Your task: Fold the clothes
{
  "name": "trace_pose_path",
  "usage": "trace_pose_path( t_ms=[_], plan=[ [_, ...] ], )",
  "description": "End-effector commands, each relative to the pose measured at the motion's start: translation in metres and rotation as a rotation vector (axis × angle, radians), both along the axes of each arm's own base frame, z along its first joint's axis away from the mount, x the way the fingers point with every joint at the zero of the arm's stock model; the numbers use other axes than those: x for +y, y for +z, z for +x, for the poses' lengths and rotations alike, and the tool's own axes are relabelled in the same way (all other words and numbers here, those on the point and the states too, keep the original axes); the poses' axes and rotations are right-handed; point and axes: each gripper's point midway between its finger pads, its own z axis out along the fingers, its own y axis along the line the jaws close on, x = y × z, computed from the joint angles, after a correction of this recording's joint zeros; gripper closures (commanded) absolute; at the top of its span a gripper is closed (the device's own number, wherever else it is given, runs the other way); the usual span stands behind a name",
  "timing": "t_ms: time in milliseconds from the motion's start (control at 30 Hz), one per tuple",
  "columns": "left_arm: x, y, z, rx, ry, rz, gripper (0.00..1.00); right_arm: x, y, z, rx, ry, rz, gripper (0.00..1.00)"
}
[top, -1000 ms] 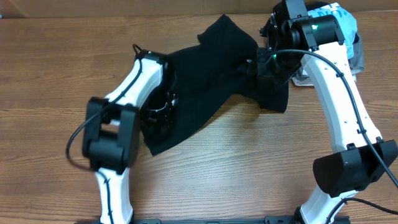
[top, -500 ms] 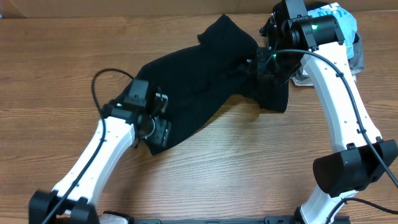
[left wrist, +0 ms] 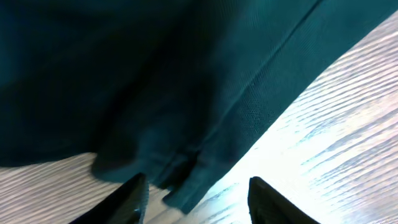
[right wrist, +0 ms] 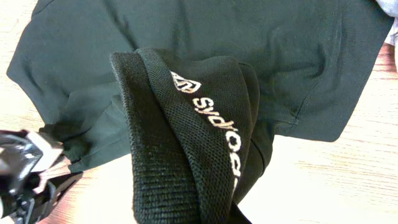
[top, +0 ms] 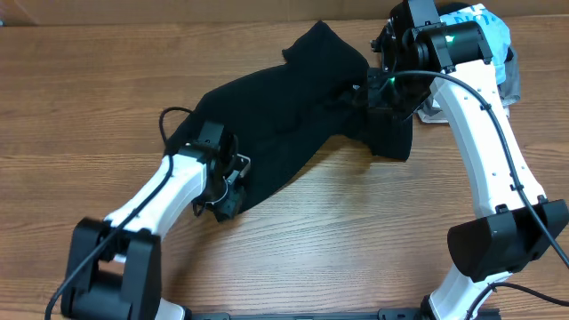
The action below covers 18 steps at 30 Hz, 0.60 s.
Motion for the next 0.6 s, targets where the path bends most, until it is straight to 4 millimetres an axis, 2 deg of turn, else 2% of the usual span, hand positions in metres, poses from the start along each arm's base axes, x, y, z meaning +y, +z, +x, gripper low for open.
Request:
trace_pose_path(
  t_ms=[0, 233, 367, 567],
  plan=[
    [-0.006, -0.010, -0.008, 0.050, -0.046, -0.026, 0.48, -0.003, 0.002, 0.001, -0.009, 0.000, 0.001, 0.88],
    [-0.004, -0.018, -0.008, 0.066, -0.045, -0.010, 0.49, -0.003, 0.002, 0.002, -0.010, 0.000, 0.001, 0.88],
    [-0.005, -0.021, -0.004, 0.055, -0.045, -0.014, 0.56, -0.003, 0.002, 0.001, -0.009, 0.000, 0.001, 0.88],
    [-0.005, -0.035, -0.008, 0.098, -0.045, -0.004, 0.57, -0.003, 0.002, 0.001, -0.009, 0.000, 0.001, 0.88]
  ],
)
